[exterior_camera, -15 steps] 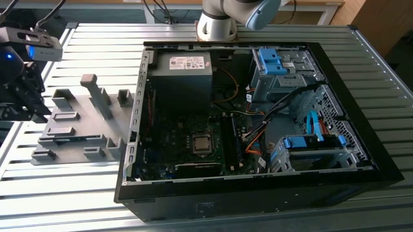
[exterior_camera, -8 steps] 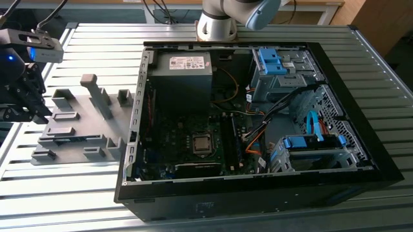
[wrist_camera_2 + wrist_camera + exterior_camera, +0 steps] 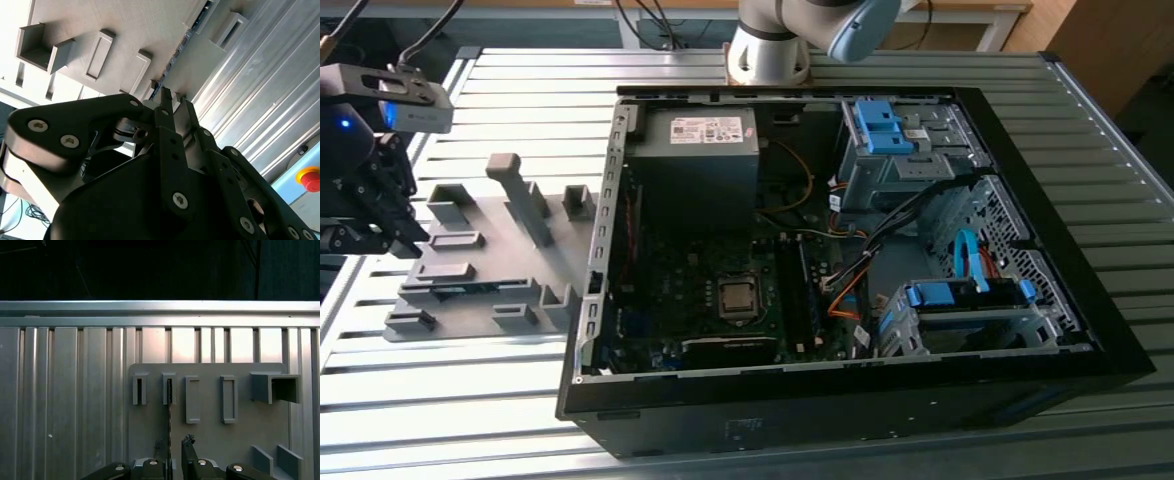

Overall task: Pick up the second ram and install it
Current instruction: 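Pick up the second ram and move it above second insertion slot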

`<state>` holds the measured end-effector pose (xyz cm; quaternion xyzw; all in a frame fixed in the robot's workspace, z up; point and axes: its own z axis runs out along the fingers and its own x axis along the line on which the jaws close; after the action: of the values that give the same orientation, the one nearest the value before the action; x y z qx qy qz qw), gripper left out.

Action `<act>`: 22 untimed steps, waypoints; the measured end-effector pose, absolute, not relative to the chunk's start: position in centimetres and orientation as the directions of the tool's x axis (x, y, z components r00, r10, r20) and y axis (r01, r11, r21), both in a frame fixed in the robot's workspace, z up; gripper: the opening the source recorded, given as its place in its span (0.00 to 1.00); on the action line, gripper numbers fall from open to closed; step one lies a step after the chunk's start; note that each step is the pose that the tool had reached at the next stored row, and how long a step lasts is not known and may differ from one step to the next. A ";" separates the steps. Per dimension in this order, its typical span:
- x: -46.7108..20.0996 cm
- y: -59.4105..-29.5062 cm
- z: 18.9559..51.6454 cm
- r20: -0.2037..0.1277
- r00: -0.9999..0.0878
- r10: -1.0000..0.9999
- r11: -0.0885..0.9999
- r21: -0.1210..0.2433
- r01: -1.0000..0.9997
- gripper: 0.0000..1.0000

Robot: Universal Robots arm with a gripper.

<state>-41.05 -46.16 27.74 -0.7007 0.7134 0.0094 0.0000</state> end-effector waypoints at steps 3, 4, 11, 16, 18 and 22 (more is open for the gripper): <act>-41.0 -46.2 27.6 -0.013 -0.018 -1.000 0.018 0.014 -1.000 0.27; -41.0 -46.2 27.5 -0.013 -0.018 -1.000 0.018 0.014 -1.000 0.27; -41.0 -46.2 27.3 -0.013 -0.018 -1.000 0.018 0.013 -1.000 0.27; -41.0 -46.2 27.1 -0.013 -0.018 -1.000 0.018 0.014 -1.000 0.27; -41.0 -46.2 27.0 -0.013 -0.018 -1.000 0.018 0.014 -1.000 0.27; -41.0 -46.2 26.9 -0.013 -0.018 -1.000 0.018 0.014 -1.000 0.27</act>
<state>-41.05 -46.16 26.86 -0.7006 0.7135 0.0094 -0.0001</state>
